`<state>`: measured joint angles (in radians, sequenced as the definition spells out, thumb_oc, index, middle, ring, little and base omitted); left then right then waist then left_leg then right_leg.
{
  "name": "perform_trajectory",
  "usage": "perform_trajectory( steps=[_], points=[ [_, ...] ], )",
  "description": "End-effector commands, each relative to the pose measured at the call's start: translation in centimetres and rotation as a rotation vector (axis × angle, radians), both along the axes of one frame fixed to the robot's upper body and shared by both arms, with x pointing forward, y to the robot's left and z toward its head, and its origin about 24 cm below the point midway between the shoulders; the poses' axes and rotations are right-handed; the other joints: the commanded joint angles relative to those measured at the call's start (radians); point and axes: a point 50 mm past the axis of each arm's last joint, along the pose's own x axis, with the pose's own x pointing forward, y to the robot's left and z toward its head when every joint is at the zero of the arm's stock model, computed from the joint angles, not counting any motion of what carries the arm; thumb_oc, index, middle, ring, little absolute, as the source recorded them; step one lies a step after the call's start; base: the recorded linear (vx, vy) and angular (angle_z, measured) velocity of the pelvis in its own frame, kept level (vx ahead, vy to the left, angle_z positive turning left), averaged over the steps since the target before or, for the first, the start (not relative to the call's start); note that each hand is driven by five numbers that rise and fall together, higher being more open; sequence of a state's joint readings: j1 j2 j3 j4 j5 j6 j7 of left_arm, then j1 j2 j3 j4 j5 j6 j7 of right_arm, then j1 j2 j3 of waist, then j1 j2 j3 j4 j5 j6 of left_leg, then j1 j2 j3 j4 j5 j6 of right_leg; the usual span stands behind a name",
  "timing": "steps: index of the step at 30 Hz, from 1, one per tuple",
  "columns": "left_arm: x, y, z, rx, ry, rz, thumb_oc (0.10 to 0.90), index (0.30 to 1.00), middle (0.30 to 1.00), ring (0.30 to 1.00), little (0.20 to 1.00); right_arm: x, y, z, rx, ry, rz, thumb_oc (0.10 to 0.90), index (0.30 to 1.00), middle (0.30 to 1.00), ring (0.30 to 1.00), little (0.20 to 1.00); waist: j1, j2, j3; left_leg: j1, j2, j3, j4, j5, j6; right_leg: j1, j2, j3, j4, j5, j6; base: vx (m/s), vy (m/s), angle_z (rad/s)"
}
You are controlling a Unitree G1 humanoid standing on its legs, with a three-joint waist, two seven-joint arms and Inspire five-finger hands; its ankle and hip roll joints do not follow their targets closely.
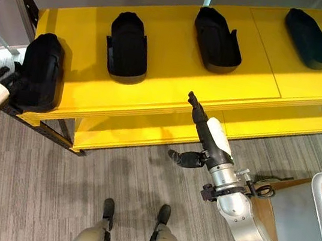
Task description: Move parts from the plastic box to the shelf.
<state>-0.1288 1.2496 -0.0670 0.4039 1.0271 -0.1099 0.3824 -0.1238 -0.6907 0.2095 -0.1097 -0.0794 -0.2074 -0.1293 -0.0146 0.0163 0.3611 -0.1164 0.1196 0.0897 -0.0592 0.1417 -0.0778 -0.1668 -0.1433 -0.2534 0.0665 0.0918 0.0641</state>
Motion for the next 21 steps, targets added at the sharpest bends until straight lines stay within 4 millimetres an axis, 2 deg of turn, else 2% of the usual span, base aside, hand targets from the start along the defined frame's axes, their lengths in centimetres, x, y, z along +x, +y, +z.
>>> perform_trajectory(
  steps=[1,7,8,11,19,21],
  points=[
    [-1.1,1.8,6.4,0.099,-0.248,0.061,0.900,1.000,1.000,1.000,1.000,-0.6,0.8,3.0,0.022,-0.186,0.053,0.900,1.000,1.000,1.000,1.000,0.015,-0.019,-0.136,0.106,0.047,-0.083,0.042,-0.145,-0.022,0.008,-0.107,0.031,-0.001,0.027,0.121,0.01,-0.003,0.03],
    [-1.9,0.7,7.8,0.082,-0.332,0.008,0.900,1.000,1.000,1.000,1.000,-0.6,0.5,3.0,0.023,-0.183,0.037,0.900,1.000,1.000,1.000,1.000,0.021,-0.014,-0.154,0.120,0.047,-0.084,0.028,-0.143,-0.023,0.027,-0.104,0.023,-0.016,0.028,0.120,0.00,-0.001,0.01],
    [-2.5,0.2,8.5,0.068,-0.384,-0.024,0.900,1.000,1.000,1.000,1.000,-0.7,0.3,3.1,0.026,-0.182,0.027,0.900,1.000,1.000,1.000,1.000,0.027,-0.012,-0.166,0.129,0.047,-0.087,0.021,-0.143,-0.023,0.036,-0.102,0.020,-0.022,0.027,0.119,0.02,-0.002,0.05],
    [-3.0,0.1,8.6,0.045,-0.409,-0.032,0.900,1.000,1.000,1.000,1.000,-0.7,0.2,2.9,0.030,-0.175,0.021,0.900,1.000,1.000,1.000,1.000,0.033,-0.011,-0.172,0.134,0.048,-0.089,0.016,-0.143,-0.023,0.042,-0.100,0.018,-0.026,0.026,0.118,0.01,-0.001,0.01],
    [-4.8,-1.0,7.5,-0.083,-0.440,-0.073,0.900,1.000,1.000,1.000,1.000,-0.7,-0.1,2.6,0.046,-0.147,0.003,0.900,1.000,1.000,1.000,1.000,0.039,-0.017,-0.186,0.150,0.048,-0.095,0.001,-0.142,-0.021,0.065,-0.096,0.008,-0.039,0.024,0.115,0.01,-0.006,0.02],
    [-5.2,-2.1,6.4,-0.210,-0.463,-0.122,0.900,1.000,1.000,1.000,1.000,-0.7,-0.2,2.3,0.058,-0.127,-0.006,0.900,1.000,1.000,1.000,1.000,0.042,-0.023,-0.190,0.153,0.047,-0.097,-0.004,-0.141,-0.021,0.072,-0.096,0.001,-0.046,0.024,0.114,0.00,0.000,0.00]
  ],
)
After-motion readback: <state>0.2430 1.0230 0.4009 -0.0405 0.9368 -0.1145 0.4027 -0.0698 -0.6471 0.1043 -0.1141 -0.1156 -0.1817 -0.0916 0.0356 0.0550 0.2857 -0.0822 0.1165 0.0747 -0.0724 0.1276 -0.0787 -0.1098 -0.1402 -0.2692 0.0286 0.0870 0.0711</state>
